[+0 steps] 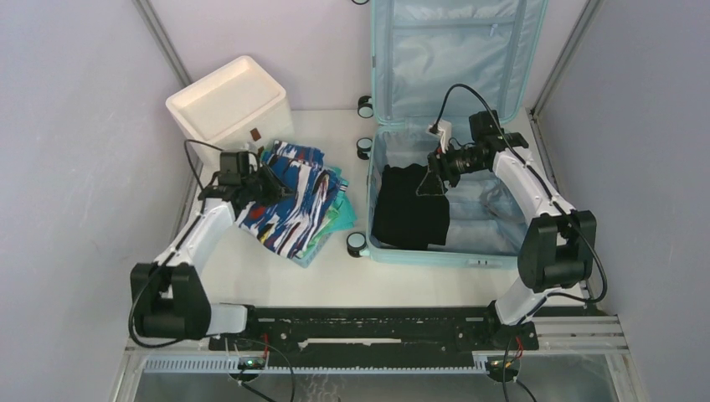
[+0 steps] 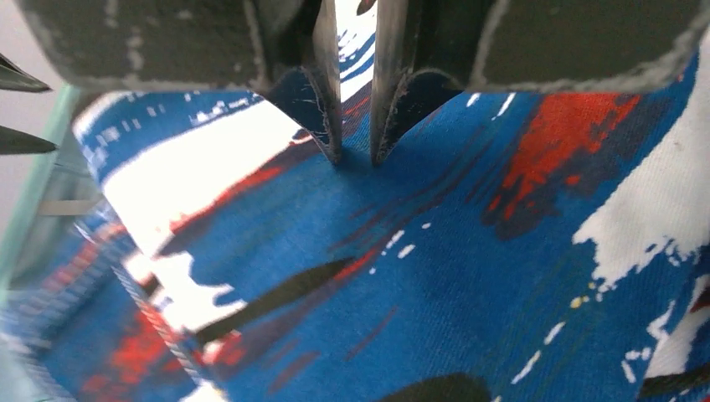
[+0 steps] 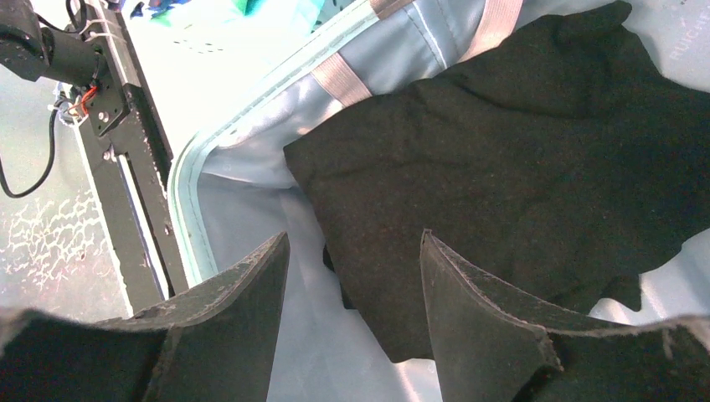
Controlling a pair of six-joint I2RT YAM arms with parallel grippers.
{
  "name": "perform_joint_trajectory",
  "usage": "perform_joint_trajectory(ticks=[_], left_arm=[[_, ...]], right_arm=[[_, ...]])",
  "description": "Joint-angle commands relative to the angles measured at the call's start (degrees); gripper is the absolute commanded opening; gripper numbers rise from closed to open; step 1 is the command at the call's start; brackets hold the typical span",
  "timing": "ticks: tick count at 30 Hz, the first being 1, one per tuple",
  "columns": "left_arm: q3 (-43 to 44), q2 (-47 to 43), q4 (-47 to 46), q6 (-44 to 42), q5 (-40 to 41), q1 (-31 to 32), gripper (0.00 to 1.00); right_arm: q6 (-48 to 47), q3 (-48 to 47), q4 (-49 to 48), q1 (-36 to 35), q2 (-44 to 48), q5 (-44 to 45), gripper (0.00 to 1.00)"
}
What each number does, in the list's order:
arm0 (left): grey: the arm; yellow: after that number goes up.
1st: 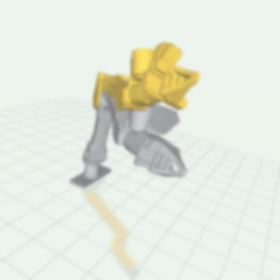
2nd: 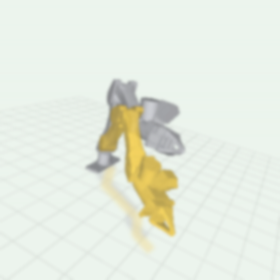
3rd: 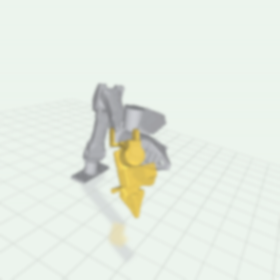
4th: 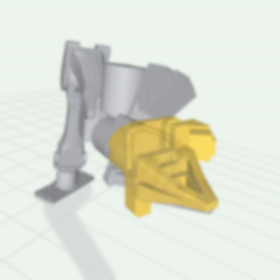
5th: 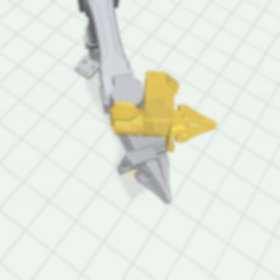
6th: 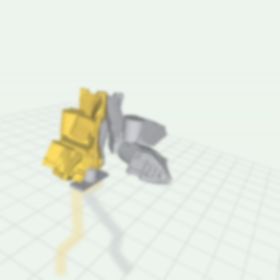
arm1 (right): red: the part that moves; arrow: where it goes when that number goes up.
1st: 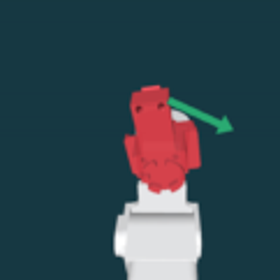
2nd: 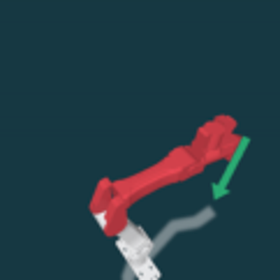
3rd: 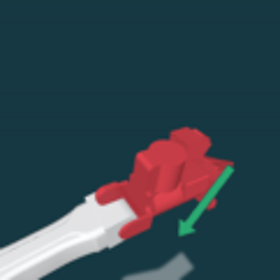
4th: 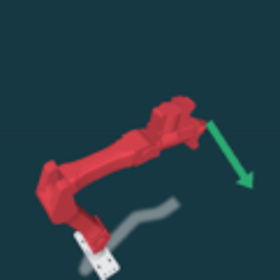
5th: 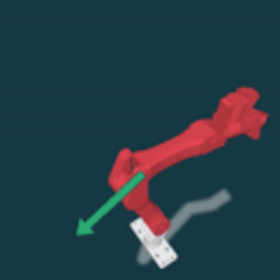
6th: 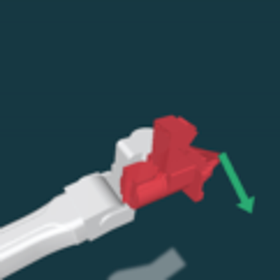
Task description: Open, take out, and arrange the luggage
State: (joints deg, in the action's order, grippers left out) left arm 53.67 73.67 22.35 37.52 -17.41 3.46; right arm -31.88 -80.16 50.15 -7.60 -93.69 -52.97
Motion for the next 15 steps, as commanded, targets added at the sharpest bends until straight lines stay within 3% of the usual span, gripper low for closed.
perform_joint_trajectory(ticks=[1,8,12,13,15], left_arm=[[-2.06,2.72,1.6,-4.82,4.01,0.0,0.24],[1.97,-11.27,4.48,-8.57,13.81,0.01,0.43],[3.56,-19.04,-0.91,-11.11,16.64,0.03,0.53],[3.09,-20.71,-3.44,-11.17,16.7,0.02,0.59],[0.3,-23.81,-10.32,-10.52,17.14,0.03,0.83]], right_arm=[[-1.29,-0.19,-0.48,-0.31,-0.47,-0.06,0.67],[-2.64,-2.75,0.54,-0.53,-3.87,1.36,0.69],[-8.01,-5.94,3.94,-1.4,-6.99,0.59,0.73],[-10.33,-6.29,5.02,-2.09,-7.17,0.07,0.73],[-14.99,-5.55,6.67,-3.93,-7.13,-0.86,0.76]])
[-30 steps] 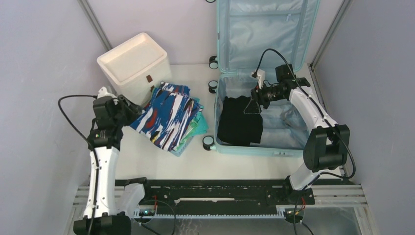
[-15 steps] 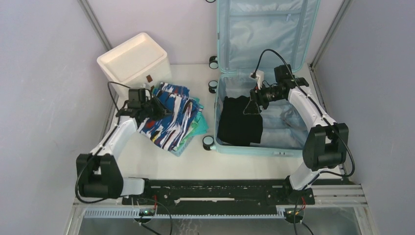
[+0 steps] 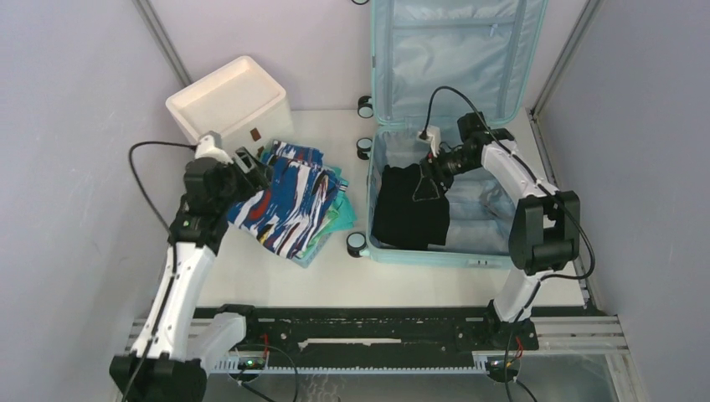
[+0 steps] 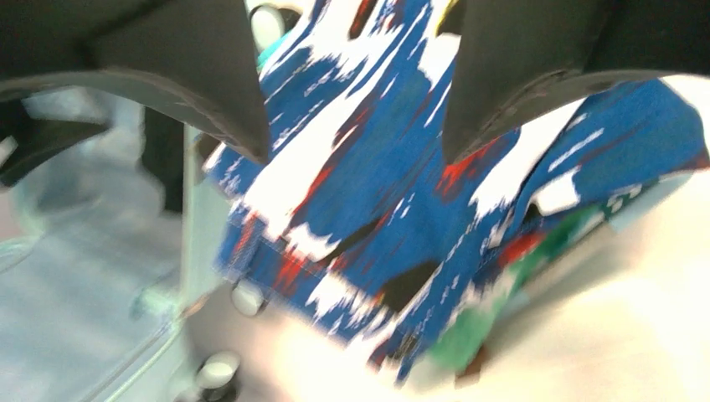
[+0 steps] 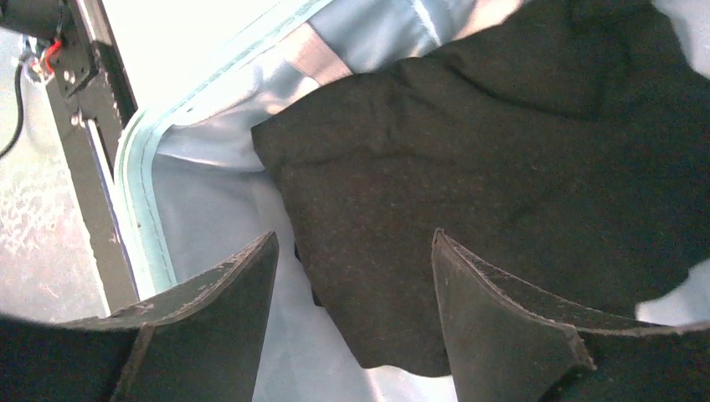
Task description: Open, take out, and arrange the luggage
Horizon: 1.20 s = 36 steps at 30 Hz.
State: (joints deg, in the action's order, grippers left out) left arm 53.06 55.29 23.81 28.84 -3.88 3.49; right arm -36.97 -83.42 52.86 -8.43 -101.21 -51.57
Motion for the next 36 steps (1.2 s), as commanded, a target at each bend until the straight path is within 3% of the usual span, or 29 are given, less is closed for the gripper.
perform_joint_trajectory(ticks=[1,4,7,12,18,26,29,33,36], left_arm=[[-1.34,-6.98,-15.6,-0.28,4.57,-0.02,0.97],[-7.74,-10.7,-27.05,5.13,4.8,-0.65,1.0],[-9.04,-11.25,-28.6,7.53,0.7,-0.86,1.0],[-9.3,-13.9,-24.24,10.42,-2.21,-0.79,1.0],[-13.94,-19.66,-24.48,12.09,-2.51,-0.79,1.0],[-16.24,-22.58,-24.35,16.05,-7.2,0.11,1.0],[-16.66,-23.78,-24.35,17.26,-8.5,0.34,1.0],[-17.26,-25.56,-24.35,18.53,-9.9,0.42,1.0],[-17.92,-26.39,-24.62,18.82,-11.67,0.91,0.99]], right_arm=[[-12.47,-1.34,4.6,-4.28,0.7,-2.35,0.76],[-18.84,3.91,2.5,-7.55,2.98,-1.84,0.8],[-21.42,8.12,-1.53,-10.2,4.13,1.37,0.82],[-13.88,12.2,-11.71,-13.86,3.63,6.18,0.83],[-4.9,17.83,-23.31,-20.04,3.83,17.92,0.83],[0.55,20.11,-31.38,-25.78,1.5,32.62,0.74],[-0.13,20.09,-30.24,-26.55,0.49,34.69,0.64],[1.8,20.15,-28.38,-25.86,1.6,33.89,0.35],[3.23,20.08,-28.12,-23.73,3.94,31.75,0.19]])
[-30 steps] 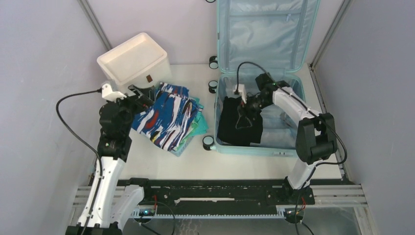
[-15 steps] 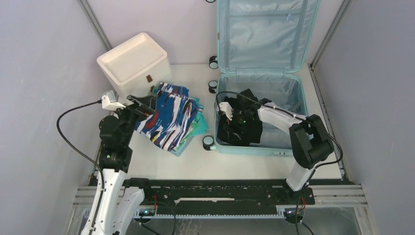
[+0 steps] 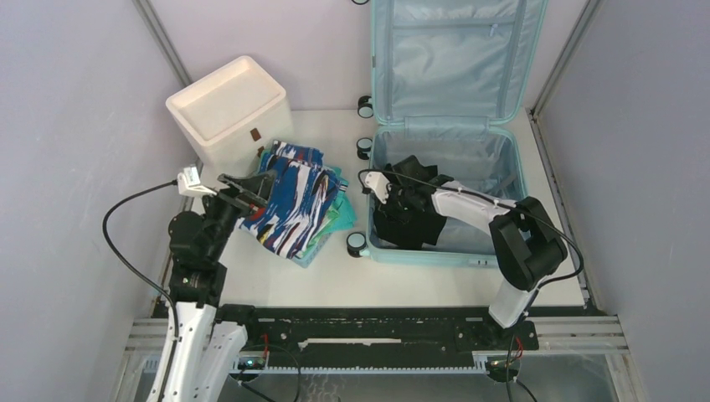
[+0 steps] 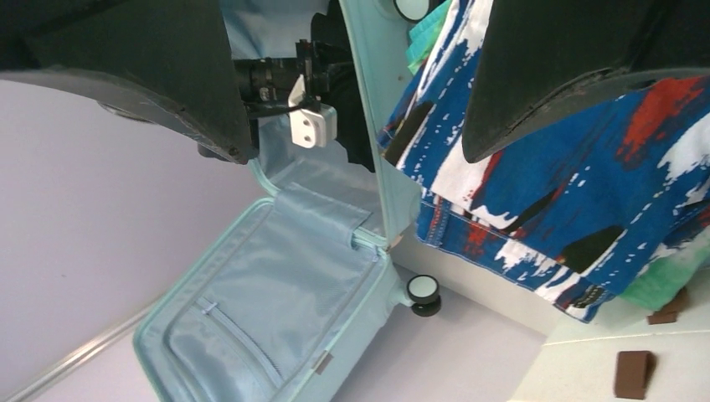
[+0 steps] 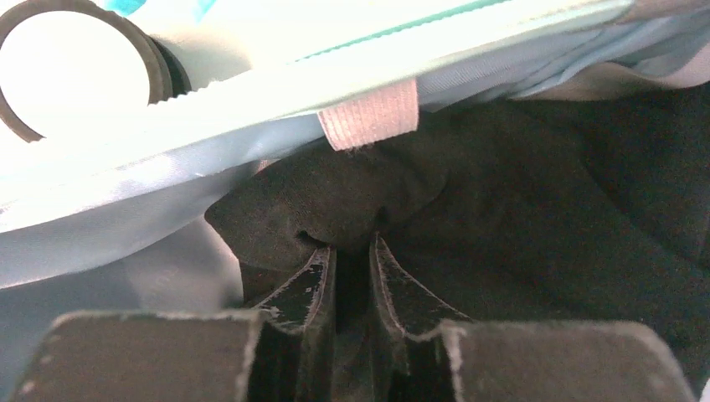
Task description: Open, take out, and arrange the luggage
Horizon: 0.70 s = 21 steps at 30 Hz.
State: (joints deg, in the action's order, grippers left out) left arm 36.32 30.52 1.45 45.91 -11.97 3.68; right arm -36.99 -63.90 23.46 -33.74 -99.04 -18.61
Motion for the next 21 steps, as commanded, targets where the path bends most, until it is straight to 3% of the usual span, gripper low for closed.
perform_joint_trajectory(ticks=[1,6,17,21], left_arm=[[-1.54,-1.69,-2.25,2.04,-4.14,1.27,0.99],[-2.29,-1.28,-2.45,4.35,-3.06,7.6,0.96],[-5.39,5.63,-10.64,7.95,11.55,29.79,0.95],[-3.32,12.82,-11.96,16.44,14.95,33.98,0.95]], right_arm=[[3.55,0.53,1.32,2.51,2.5,-1.98,0.14],[5.91,-0.1,3.49,7.89,5.96,-9.62,0.0],[14.2,-0.26,3.94,18.77,9.96,-32.09,0.0],[16.04,-0.2,4.34,21.6,10.39,-37.33,0.0]])
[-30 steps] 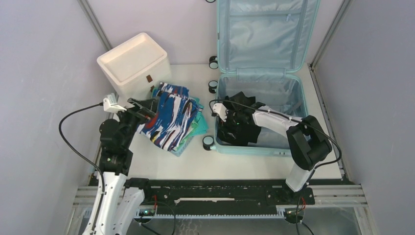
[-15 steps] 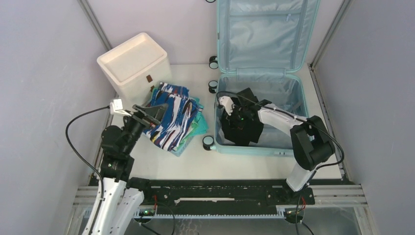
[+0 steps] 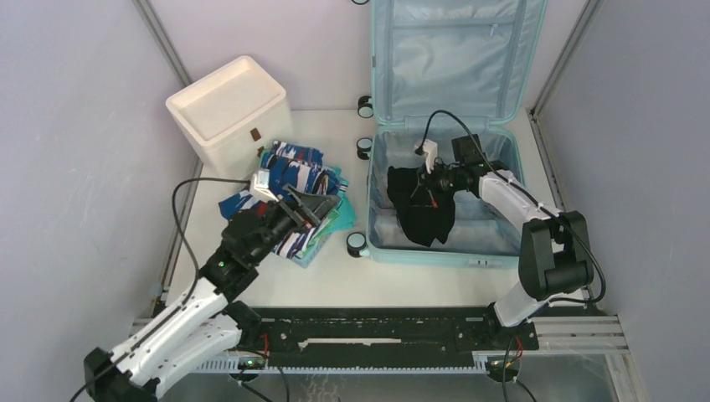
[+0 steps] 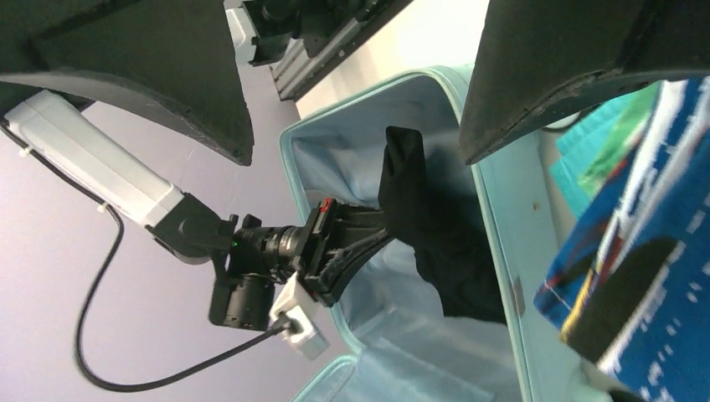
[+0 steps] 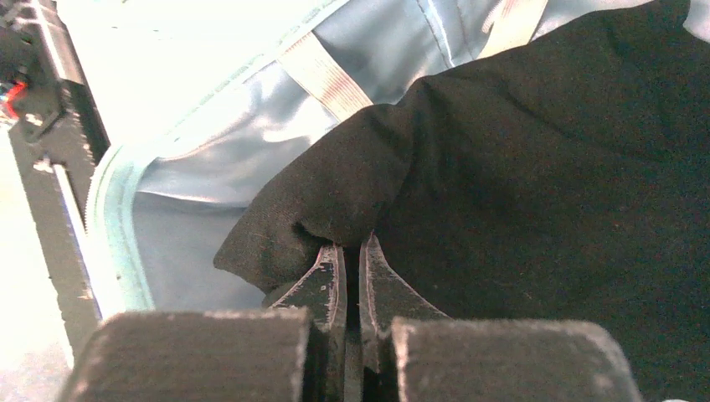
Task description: Open, take out, and arrange the luggage
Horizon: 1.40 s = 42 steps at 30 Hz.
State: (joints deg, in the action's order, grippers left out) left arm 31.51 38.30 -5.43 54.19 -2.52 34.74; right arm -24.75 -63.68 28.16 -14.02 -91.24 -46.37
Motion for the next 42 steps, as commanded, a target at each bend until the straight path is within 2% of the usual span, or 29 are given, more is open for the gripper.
perform_joint_trajectory(ticks=[1,5,18,29,36,42], left_arm=[[2.29,7.94,-5.11,10.42,5.98,3.71,0.95],[6.83,16.41,-4.64,17.21,9.11,6.89,0.96],[28.03,39.01,8.76,32.48,13.01,11.47,1.0],[40.84,51.65,18.1,37.53,11.5,13.83,1.0],[49.28,58.62,22.1,36.69,10.49,13.87,0.99],[52.38,62.33,22.34,36.69,7.28,13.87,0.86]], right_arm=[[3.83,-0.45,-0.08,2.41,2.68,-10.55,0.0],[3.72,-0.41,0.56,3.97,3.53,-13.15,0.0],[1.55,-0.47,1.73,6.81,7.58,-17.94,0.0],[0.36,-0.41,1.68,6.66,9.34,-18.48,0.0],[-3.02,-0.46,4.9,5.79,10.82,-18.61,0.0],[-4.84,-0.44,6.55,4.79,12.28,-18.51,0.0]])
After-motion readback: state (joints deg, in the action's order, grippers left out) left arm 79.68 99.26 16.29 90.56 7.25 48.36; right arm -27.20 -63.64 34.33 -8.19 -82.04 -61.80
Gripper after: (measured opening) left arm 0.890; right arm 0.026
